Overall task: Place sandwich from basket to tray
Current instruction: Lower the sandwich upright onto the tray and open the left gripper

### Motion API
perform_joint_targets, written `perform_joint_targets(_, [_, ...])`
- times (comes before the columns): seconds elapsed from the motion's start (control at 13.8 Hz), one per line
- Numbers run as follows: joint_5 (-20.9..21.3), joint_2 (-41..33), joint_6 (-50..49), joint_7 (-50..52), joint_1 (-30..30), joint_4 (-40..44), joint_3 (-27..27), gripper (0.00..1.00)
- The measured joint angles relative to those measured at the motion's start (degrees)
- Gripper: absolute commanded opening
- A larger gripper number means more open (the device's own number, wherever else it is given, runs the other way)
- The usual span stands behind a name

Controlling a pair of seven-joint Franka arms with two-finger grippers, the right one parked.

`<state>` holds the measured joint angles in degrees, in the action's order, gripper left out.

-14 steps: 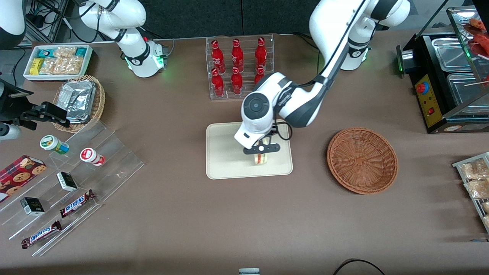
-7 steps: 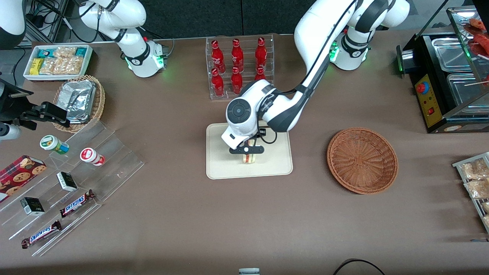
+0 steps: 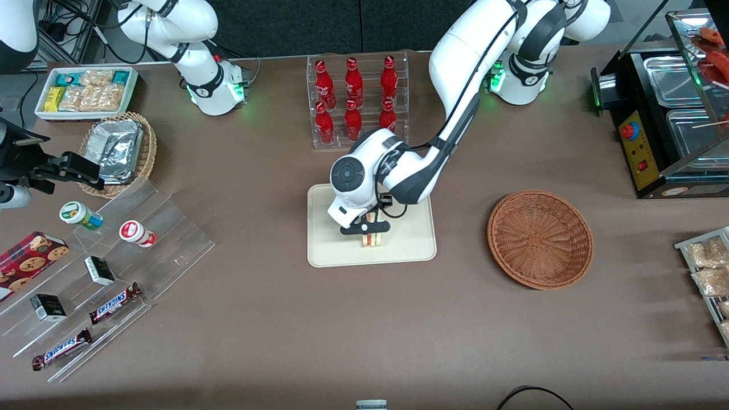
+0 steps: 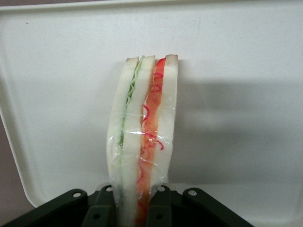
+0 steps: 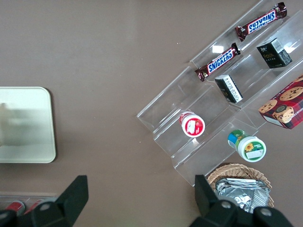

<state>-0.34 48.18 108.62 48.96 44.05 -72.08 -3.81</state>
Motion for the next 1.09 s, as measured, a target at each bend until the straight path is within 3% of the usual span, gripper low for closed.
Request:
perform_joint_targets(0.07, [0.30, 0.29, 0.00, 0.03, 0.00, 0.08, 0.00, 0.00])
perform_joint_targets(0.15, [0.58, 0.58, 0.00, 0.07, 0.01, 0.18, 0.00, 0.16])
perform_joint_targets(0.22, [0.76, 0.80, 0.00, 0.09, 0.01, 0.25, 0.00, 0.76])
perform_joint_targets(0.29, [0.83, 0.92, 0.00, 0.09, 0.01, 0.29, 0.00, 1.00])
perform_joint_targets(1.09, [1.03, 0.66, -0.19, 2.37, 0.05, 1.24, 0.01, 1.00])
